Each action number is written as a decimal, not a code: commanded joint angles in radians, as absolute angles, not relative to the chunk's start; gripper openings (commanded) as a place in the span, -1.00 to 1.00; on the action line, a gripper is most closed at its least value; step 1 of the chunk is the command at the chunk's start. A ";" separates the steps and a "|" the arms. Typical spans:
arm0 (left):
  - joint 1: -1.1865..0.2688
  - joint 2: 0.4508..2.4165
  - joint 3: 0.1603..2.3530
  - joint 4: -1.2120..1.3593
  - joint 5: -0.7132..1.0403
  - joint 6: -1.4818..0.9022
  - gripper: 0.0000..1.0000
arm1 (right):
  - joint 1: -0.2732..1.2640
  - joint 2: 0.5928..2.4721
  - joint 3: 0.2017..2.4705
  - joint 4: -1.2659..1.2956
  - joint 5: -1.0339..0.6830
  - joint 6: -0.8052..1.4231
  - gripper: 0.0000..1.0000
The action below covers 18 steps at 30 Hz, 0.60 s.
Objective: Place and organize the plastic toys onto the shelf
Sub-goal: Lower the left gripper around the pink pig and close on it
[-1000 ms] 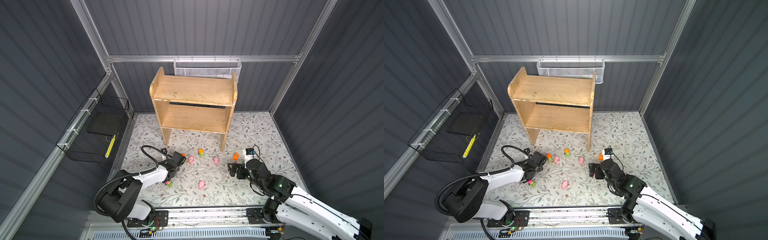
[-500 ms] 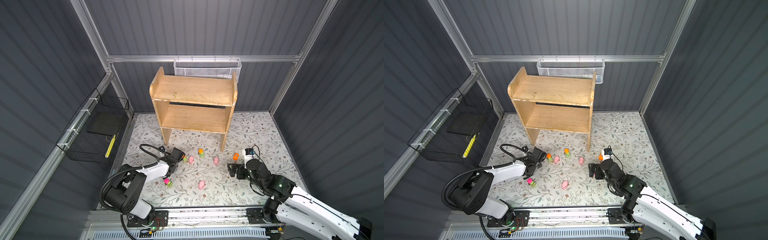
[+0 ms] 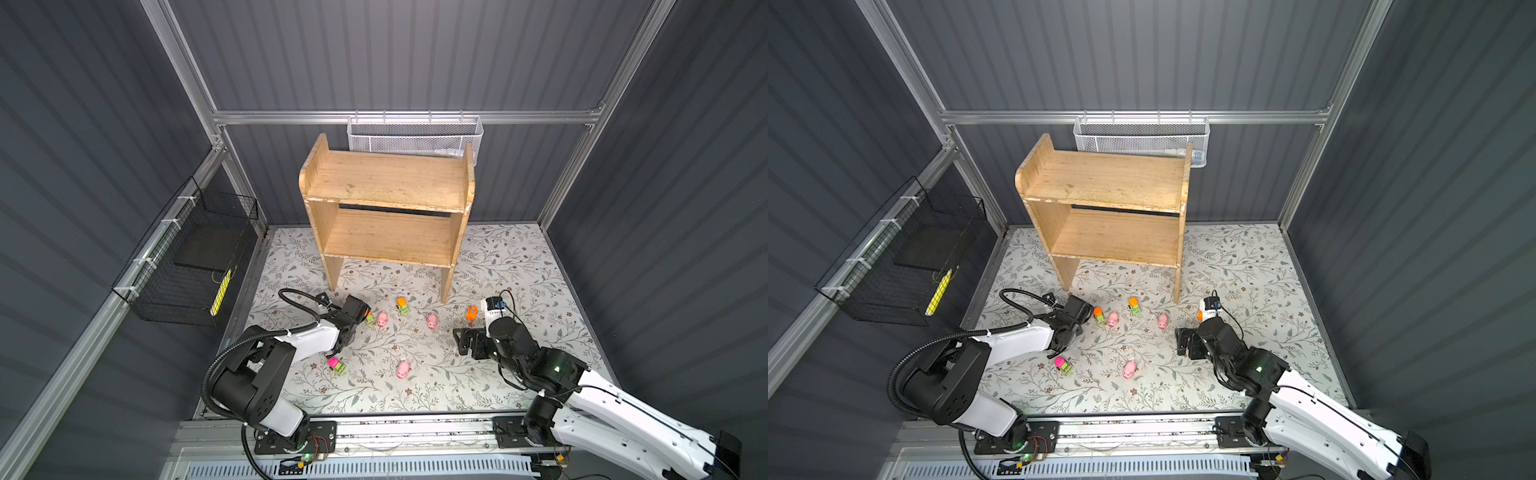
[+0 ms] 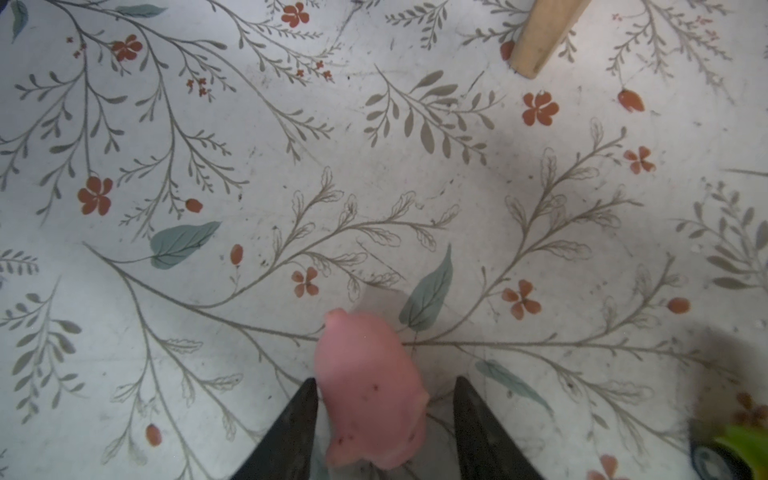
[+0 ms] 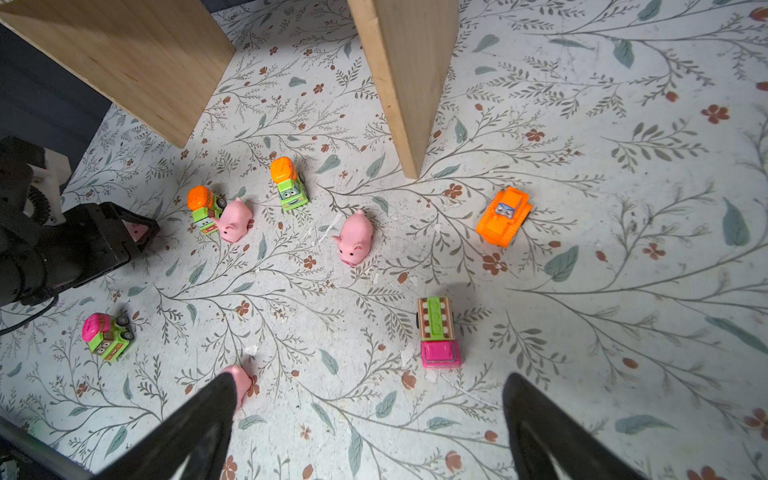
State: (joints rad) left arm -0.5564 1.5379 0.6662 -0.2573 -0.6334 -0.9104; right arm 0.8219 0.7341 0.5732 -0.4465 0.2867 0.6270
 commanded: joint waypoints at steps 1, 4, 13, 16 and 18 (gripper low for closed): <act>-0.550 1.542 0.635 -0.236 -0.665 -0.927 0.06 | 0.827 0.733 0.582 -0.427 0.276 0.614 0.98; -0.550 1.526 0.601 -0.206 -0.675 -0.937 0.07 | 0.827 0.733 0.581 -0.429 0.272 0.614 0.98; -0.550 1.489 0.526 -0.130 -0.723 -0.962 0.07 | 0.827 0.739 0.576 -0.433 0.261 0.618 0.98; -0.550 1.502 0.534 -0.128 -0.733 -0.953 0.07 | 0.827 0.739 0.574 -0.434 0.261 0.618 0.98; -0.551 1.514 0.545 -0.130 -0.736 -0.948 0.07 | 0.827 0.738 0.576 -0.436 0.262 0.617 0.98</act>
